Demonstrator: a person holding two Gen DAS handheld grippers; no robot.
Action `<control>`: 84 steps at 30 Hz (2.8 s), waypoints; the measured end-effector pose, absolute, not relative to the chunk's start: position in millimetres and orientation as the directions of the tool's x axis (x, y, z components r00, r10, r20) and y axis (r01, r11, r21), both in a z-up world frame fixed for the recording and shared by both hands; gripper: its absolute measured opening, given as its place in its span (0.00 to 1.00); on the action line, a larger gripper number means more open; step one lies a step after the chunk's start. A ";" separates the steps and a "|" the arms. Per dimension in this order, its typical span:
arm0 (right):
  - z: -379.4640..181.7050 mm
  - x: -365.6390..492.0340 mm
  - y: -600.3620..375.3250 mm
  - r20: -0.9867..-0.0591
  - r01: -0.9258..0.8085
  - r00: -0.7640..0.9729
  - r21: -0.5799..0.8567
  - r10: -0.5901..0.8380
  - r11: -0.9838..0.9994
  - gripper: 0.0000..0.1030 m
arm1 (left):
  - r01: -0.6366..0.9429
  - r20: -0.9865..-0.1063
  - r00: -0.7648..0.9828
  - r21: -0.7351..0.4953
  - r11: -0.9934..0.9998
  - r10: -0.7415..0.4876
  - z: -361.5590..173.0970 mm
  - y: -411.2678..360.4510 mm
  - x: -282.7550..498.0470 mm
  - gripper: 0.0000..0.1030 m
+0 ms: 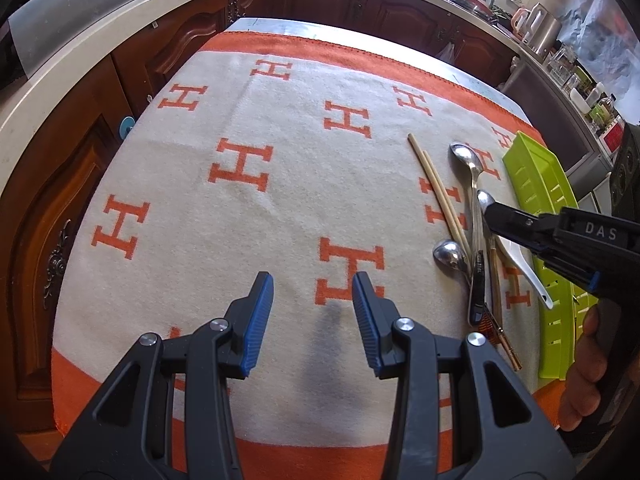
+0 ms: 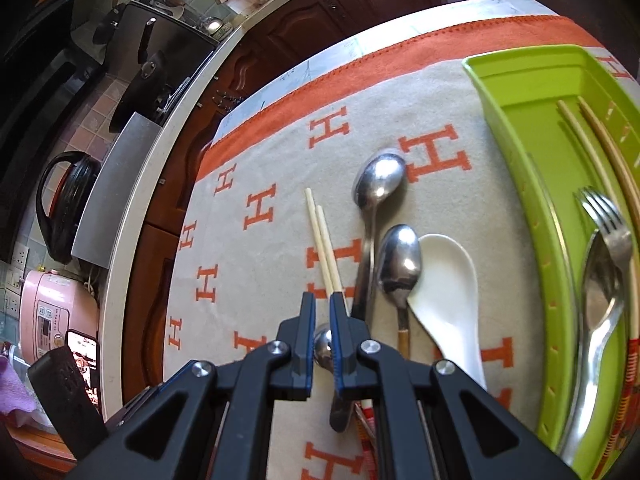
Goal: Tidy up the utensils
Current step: 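Close the right tool on the steel spoon's handle and lift it, then carry the steel spoon into the green tray and open the right tool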
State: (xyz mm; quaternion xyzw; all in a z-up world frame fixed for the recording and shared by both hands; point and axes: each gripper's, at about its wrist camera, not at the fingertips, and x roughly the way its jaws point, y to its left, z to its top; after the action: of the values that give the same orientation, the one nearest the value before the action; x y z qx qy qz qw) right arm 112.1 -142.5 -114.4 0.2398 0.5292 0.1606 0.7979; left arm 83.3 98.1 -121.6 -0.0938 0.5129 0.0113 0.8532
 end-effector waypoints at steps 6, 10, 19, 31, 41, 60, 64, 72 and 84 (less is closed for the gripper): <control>-122.4 111.2 -148.6 -0.784 0.038 0.378 0.545 0.493 0.838 0.20 | -0.112 -0.877 0.475 -0.150 0.982 -0.080 -121.6 97.1 83.3 0.37; -129.5 116.3 -146.0 -0.783 0.056 0.371 0.555 0.499 0.830 0.20 | -0.115 -0.877 0.475 -0.149 0.982 -0.077 -121.6 97.3 82.4 0.37; -135.1 126.2 -132.0 -0.803 0.035 0.401 0.494 0.440 0.869 0.19 | -0.118 -0.880 0.469 -0.150 0.982 -0.078 -123.9 98.6 83.3 0.37; -116.6 119.9 -121.8 -0.810 -0.043 0.481 0.361 0.336 0.931 0.02 | -0.112 -0.881 0.466 -0.144 0.983 -0.076 -124.9 95.4 80.4 0.37; -90.4 99.4 -132.4 -0.762 -0.088 0.526 0.393 0.377 0.916 0.02 | -0.104 -0.876 0.477 -0.130 0.986 -0.065 -116.2 88.7 71.9 0.37; -52.2 57.8 -231.6 -0.732 -0.020 0.619 0.349 0.286 0.937 0.02 | -0.031 -0.879 0.472 -0.090 0.995 -0.065 -100.1 39.0 60.4 0.37; -61.8 59.1 -255.9 -0.762 0.021 0.601 0.319 0.243 0.948 0.02 | -0.021 -0.884 0.461 -0.096 0.995 -0.076 -101.2 29.2 61.8 0.37; -89.4 67.0 -279.0 -0.819 0.077 0.546 0.260 0.177 0.963 0.02 | -0.009 -0.899 0.427 -0.115 0.993 -0.100 -109.7 10.8 70.7 0.37; -90.8 66.1 -284.8 -0.824 0.097 0.542 0.259 0.167 0.961 0.04 | -0.036 -0.912 0.376 -0.189 0.981 -0.162 -120.9 7.5 87.3 0.37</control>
State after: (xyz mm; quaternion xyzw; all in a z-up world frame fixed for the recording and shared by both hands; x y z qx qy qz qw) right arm 66.1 -284.8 -90.8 0.1382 0.4782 0.0201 0.8671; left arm 87.3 7.5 -120.9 -0.0888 0.5574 -0.0384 0.8246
